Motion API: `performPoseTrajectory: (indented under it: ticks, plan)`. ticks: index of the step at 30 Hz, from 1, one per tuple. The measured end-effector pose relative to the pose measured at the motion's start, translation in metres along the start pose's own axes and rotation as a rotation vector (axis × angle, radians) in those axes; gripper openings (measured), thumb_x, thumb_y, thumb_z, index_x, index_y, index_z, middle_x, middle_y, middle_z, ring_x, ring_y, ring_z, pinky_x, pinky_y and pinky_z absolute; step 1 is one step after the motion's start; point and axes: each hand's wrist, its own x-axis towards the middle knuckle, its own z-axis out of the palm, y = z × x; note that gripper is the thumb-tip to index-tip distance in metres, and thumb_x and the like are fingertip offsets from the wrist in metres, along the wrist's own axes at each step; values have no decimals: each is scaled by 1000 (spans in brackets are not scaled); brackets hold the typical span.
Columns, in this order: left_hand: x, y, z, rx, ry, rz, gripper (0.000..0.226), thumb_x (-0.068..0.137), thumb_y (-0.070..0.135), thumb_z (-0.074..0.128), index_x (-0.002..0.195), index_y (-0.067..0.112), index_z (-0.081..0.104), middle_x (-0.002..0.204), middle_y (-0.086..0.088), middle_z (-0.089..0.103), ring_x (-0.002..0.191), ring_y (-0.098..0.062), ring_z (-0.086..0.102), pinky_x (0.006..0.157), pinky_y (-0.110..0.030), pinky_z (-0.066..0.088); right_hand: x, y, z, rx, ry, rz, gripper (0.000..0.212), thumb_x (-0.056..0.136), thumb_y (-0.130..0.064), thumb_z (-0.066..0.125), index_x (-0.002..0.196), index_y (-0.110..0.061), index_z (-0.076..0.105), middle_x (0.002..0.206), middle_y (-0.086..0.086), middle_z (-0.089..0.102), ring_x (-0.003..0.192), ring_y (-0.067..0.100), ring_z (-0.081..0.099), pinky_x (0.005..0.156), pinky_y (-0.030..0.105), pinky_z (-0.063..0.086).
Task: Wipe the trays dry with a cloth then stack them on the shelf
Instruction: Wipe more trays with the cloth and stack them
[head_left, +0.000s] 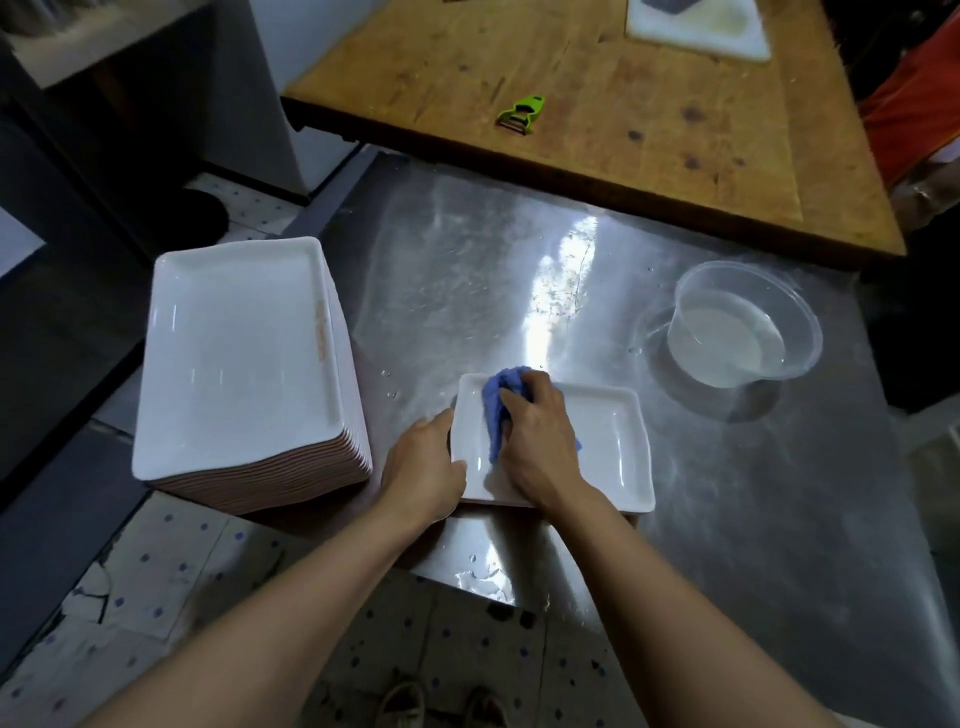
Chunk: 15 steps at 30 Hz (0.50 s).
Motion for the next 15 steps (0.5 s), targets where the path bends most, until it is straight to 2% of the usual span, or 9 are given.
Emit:
performPoseTrajectory:
  ticks: [3, 5, 7, 10, 12, 15]
  plan:
    - [1, -1, 1, -5, 14, 2, 45, 81, 13, 62, 124, 13, 51, 106, -13, 59, 100, -31, 55, 84, -35, 42, 1, -21, 2, 181, -81, -98, 40, 80, -12, 42, 111, 3, 63, 131, 18, 44, 122, 31, 41, 100, 36, 36]
    - [2, -3, 1, -12, 10, 13, 44, 81, 12, 63, 123, 9, 52, 105, -14, 59, 100, -32, 55, 84, -37, 43, 4, -18, 4, 187, -107, -82, 35, 84, -4, 49, 117, 1, 60, 133, 17, 43, 123, 32, 40, 102, 33, 34]
    - [3, -4, 2, -42, 6, 13, 41, 79, 9, 62, 119, 6, 53, 101, -17, 59, 96, -35, 55, 81, -38, 42, 2, -14, 1, 161, -132, -77, 35, 85, 2, 53, 119, -2, 60, 130, 16, 46, 120, 30, 42, 97, 28, 33]
    - [4, -6, 2, -88, 11, 5, 33, 77, 6, 61, 109, 3, 55, 97, -21, 60, 92, -37, 55, 73, -35, 39, -6, -10, -4, 155, -217, -133, 33, 75, 6, 61, 107, 0, 68, 117, 17, 55, 110, 30, 50, 87, 25, 37]
    - [4, -8, 0, -120, -17, 4, 33, 77, 6, 61, 110, 7, 57, 94, -20, 61, 90, -37, 56, 68, -32, 37, -15, -7, -5, 72, -248, -185, 30, 72, 5, 63, 100, -2, 71, 108, 15, 58, 104, 28, 51, 82, 26, 37]
    - [5, -10, -3, -190, -87, 1, 47, 77, 7, 61, 122, 18, 57, 90, -14, 62, 88, -34, 59, 70, -32, 44, -31, -1, -11, 73, -236, -221, 23, 83, 1, 57, 99, -6, 72, 108, 13, 58, 103, 26, 49, 86, 28, 38]
